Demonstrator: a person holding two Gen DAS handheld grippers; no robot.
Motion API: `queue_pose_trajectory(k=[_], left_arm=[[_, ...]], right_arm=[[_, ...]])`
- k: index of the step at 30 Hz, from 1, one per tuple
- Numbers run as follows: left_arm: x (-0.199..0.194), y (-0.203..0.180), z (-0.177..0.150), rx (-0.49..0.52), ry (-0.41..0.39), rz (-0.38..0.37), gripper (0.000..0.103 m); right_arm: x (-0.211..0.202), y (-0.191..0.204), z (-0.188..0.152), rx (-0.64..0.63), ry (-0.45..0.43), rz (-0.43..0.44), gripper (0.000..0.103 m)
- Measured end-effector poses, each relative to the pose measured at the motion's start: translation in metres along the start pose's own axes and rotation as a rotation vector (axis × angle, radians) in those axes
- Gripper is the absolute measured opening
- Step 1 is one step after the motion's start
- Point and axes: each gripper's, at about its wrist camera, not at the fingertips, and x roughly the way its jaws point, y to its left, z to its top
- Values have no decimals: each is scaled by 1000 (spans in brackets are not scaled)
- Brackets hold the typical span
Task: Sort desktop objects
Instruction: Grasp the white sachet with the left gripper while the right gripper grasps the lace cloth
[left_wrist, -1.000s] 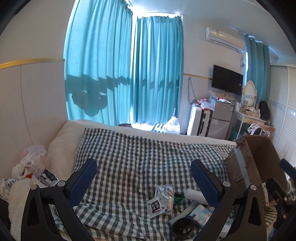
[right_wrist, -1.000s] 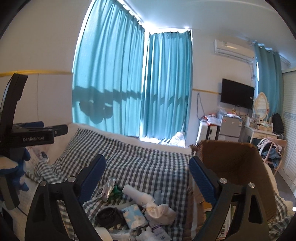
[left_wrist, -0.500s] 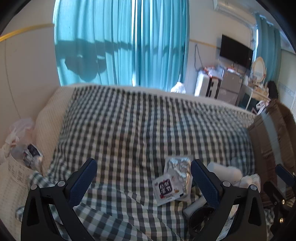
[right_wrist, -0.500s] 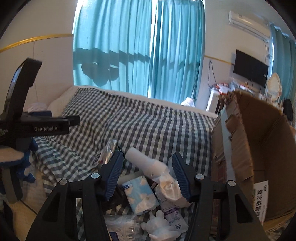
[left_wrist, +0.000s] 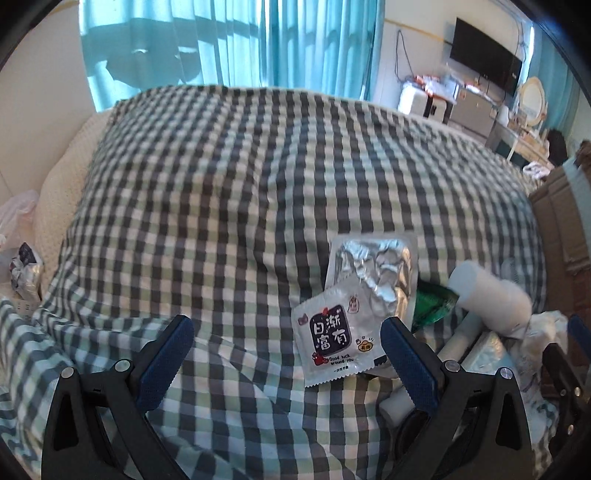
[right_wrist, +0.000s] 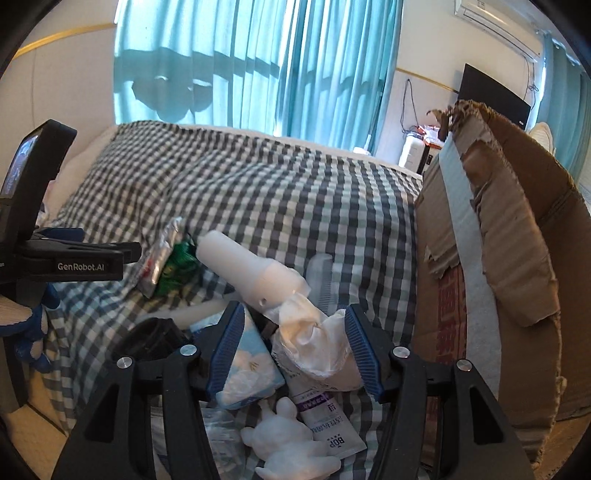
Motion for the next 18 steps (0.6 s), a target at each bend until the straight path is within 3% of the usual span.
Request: queue_pose_trajectory(k=[3, 6, 9, 13, 18], left_arm=[[16, -2, -5, 7, 25, 0, 103], [31, -3, -10, -6, 64, 51, 103], [40, 4, -12, -51, 86, 16, 103], [50, 15, -16, -102, 123, -34, 103], [58, 20, -18, -116, 159, -69, 103]], right_arm=[[4, 1, -2, -13, 14, -19, 63], [11, -2, -5, -3, 41, -24, 64], [20, -5, -9, 6, 69, -30, 66], [34, -10, -16, 21, 111, -45, 77], [40, -16, -19, 42, 123, -11, 78]])
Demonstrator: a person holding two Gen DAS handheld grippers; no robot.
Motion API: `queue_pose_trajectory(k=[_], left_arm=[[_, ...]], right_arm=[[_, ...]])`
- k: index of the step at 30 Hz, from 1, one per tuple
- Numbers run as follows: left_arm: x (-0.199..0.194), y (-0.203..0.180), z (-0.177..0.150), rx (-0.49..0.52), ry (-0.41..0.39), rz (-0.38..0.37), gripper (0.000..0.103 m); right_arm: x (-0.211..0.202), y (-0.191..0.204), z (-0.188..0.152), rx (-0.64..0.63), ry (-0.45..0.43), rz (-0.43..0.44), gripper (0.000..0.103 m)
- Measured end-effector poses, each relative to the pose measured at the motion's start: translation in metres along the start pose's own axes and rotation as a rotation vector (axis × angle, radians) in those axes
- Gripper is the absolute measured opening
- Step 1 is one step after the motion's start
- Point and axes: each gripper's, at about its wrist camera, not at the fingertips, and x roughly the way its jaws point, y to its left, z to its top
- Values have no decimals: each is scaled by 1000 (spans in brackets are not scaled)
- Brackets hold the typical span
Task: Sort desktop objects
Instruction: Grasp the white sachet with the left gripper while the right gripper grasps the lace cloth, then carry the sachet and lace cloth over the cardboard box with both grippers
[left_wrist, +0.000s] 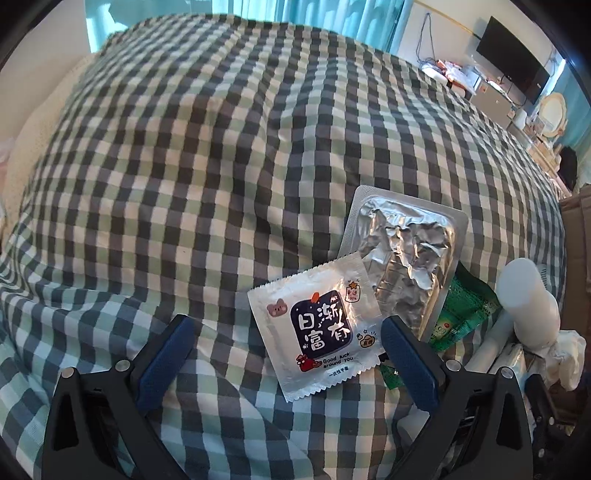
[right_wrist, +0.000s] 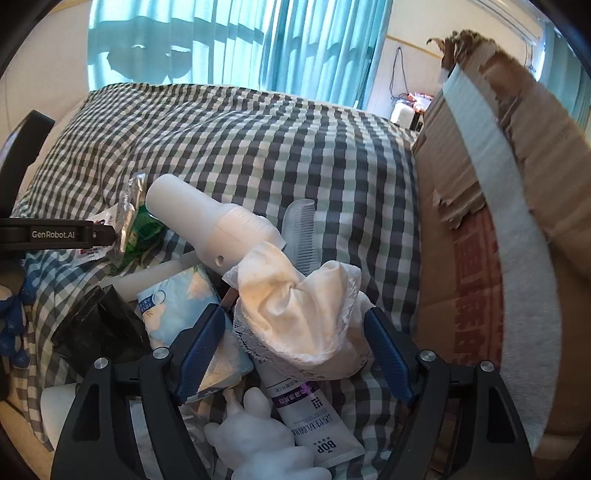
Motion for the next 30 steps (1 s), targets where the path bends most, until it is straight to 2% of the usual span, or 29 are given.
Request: queue_pose_trajectory(k=[2, 3, 4, 5, 6, 7, 8, 9, 12, 15, 22, 30], left_arm=[[1, 4, -1, -5, 10, -30, 101], [0, 7, 2, -4, 12, -61, 91], [0, 8, 3, -4, 20, -100, 76], [-1, 10, 1, -7, 26, -162, 65], [-2, 12, 2, -15, 31, -216, 47], [-3, 12, 1, -15, 29, -235, 42], [-5, 11, -1, -2, 19, -217, 39], [-5, 10, -2, 5, 10, -187, 27], [-10, 5, -7, 35, -9, -169, 23], [-16, 1, -10, 56, -15, -186, 8], [-39, -32, -14, 137, -89, -152, 5], [-75, -28, -15, 158, -177, -159, 5]], right_arm=[[0, 0, 0, 3, 0, 20, 73], [1, 1, -1, 7, 5, 38, 61], [1, 0, -1, 5, 6, 38, 53], [0, 0, -1, -4, 4, 30, 50], [-1, 0, -1, -15, 5, 26, 44], [-2, 1, -1, -18, 6, 27, 42], [-3, -1, -1, -13, 3, 31, 41], [-4, 0, -1, -9, 2, 32, 37], [-11, 0, -2, -11, -14, 17, 23], [-16, -3, 0, -5, -28, 32, 17], [-29, -1, 2, 10, -64, 47, 15], [-58, -1, 10, 19, -147, 55, 15]])
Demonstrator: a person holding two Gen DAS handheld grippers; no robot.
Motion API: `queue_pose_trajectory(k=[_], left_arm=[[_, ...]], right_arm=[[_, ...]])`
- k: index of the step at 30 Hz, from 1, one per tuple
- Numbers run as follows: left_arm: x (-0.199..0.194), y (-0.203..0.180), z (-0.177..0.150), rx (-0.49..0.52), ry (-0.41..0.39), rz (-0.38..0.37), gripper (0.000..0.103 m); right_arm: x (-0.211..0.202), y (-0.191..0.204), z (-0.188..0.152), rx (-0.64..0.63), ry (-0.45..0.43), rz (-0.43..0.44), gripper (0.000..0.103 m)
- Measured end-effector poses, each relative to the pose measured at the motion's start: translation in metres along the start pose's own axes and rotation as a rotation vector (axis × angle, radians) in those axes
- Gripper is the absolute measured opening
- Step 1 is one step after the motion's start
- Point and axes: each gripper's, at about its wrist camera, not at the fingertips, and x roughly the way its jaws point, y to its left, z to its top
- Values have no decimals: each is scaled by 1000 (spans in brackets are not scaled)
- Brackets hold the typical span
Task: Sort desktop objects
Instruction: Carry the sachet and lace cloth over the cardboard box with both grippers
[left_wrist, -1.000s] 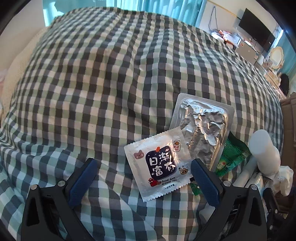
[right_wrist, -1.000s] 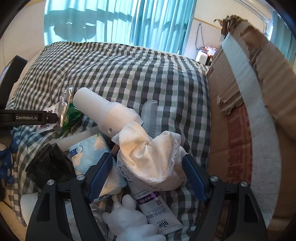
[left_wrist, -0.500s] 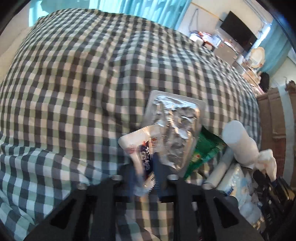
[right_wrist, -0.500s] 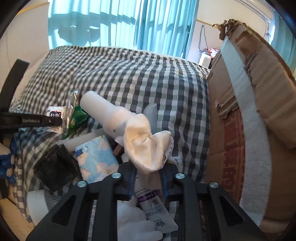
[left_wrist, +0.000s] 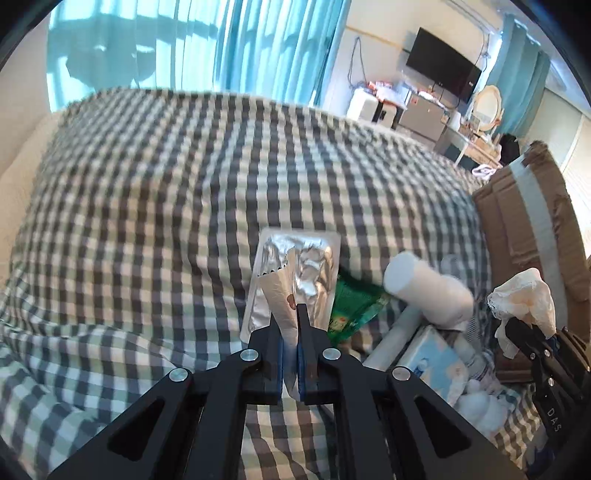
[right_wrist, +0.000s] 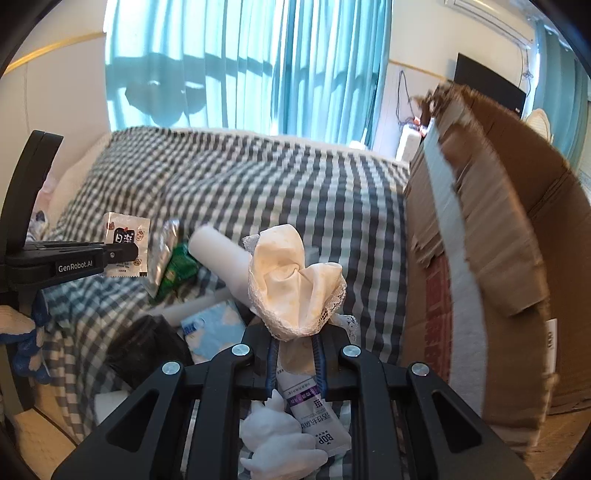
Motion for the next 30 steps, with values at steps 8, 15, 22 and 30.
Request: queue_pose_trajectory(k=[8, 15, 22, 30], left_arm=[[-56, -3, 14, 0, -155, 26, 4], [-109, -16, 26, 42, -285, 18, 5], [-155, -46, 25, 110, -415, 33, 5], [-193, -54, 19, 91, -516, 43, 5]], right_arm=[[-35, -2, 11, -3, -92, -1, 15], [-70, 1, 20, -15, -189, 17, 15], [-106, 6, 26, -34, -293, 21, 15], [-141, 5, 27, -29, -390, 19, 15]])
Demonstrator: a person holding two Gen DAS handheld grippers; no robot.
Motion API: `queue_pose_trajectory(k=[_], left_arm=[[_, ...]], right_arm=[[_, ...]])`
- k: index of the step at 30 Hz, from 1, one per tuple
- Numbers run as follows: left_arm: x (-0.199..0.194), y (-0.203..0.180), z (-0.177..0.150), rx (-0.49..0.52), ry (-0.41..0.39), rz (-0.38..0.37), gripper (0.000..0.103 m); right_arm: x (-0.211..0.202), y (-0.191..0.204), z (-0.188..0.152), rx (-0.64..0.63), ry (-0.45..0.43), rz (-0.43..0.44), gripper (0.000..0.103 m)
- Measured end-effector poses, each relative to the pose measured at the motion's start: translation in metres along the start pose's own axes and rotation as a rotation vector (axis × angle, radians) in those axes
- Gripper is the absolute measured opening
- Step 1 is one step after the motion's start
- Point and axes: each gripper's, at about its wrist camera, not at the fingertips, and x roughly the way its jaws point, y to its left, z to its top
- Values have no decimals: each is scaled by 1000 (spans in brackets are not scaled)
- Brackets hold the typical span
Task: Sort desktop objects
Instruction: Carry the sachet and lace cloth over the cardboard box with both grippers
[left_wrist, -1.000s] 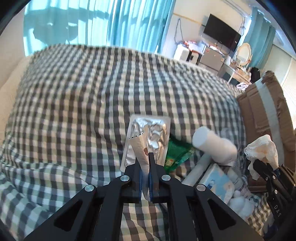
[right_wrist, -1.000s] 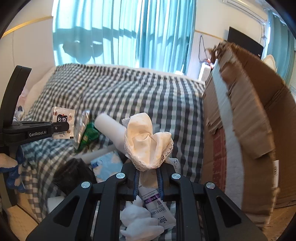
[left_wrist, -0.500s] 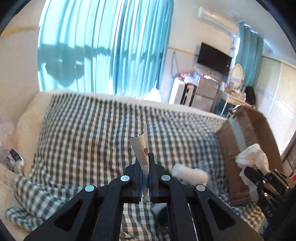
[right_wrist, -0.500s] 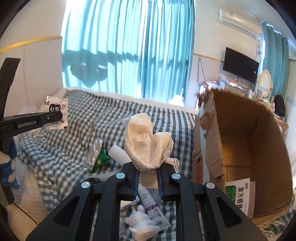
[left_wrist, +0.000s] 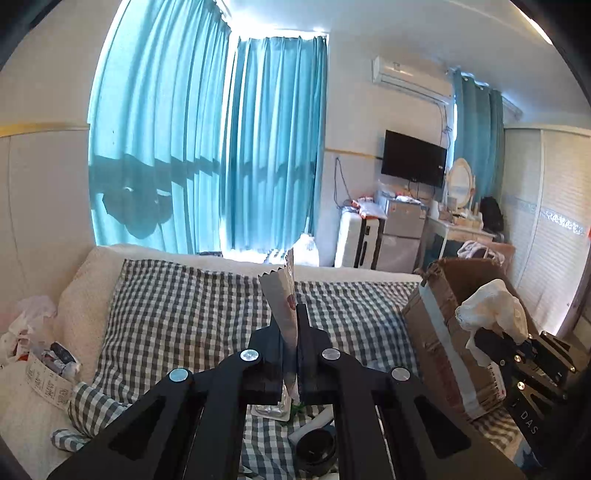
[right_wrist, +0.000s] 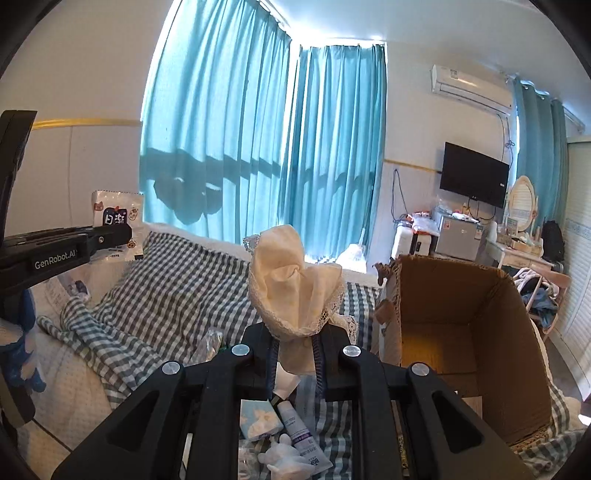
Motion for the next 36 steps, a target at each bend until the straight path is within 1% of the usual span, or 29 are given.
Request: queue_pose_trajectory(k=[5, 9, 17, 27, 29, 30, 32, 34, 36], left_arm=[[-14, -5, 4, 8, -45, -10, 5], [-20, -15, 7, 28, -61, -13, 5], [-23, -46, 14, 62, -75, -73, 5], [-3, -95, 19, 109, -47, -167, 5], [0, -104, 19, 120, -43, -193, 5], [2, -109, 19, 127, -39, -209, 5], [10, -122, 17, 143, -16, -254, 5], [17, -133, 14, 149, 0, -284, 5], [26, -143, 13, 160, 17, -301, 5]], right_arm=[[-15, -3, 7, 5, -40, -1, 15], [-27, -6, 13, 10, -71, -13, 15], [-43, -23, 23, 29, -115, -63, 15], [-54, -65, 23, 86, -142, -148, 15], [-53, -73, 21, 80, -131, -172, 15], [-51, -75, 20, 69, -117, -197, 15], [-49, -77, 18, 61, -104, -236, 15], [-51, -82, 16, 73, -103, -218, 15], [-49, -87, 15, 88, -102, -224, 15]])
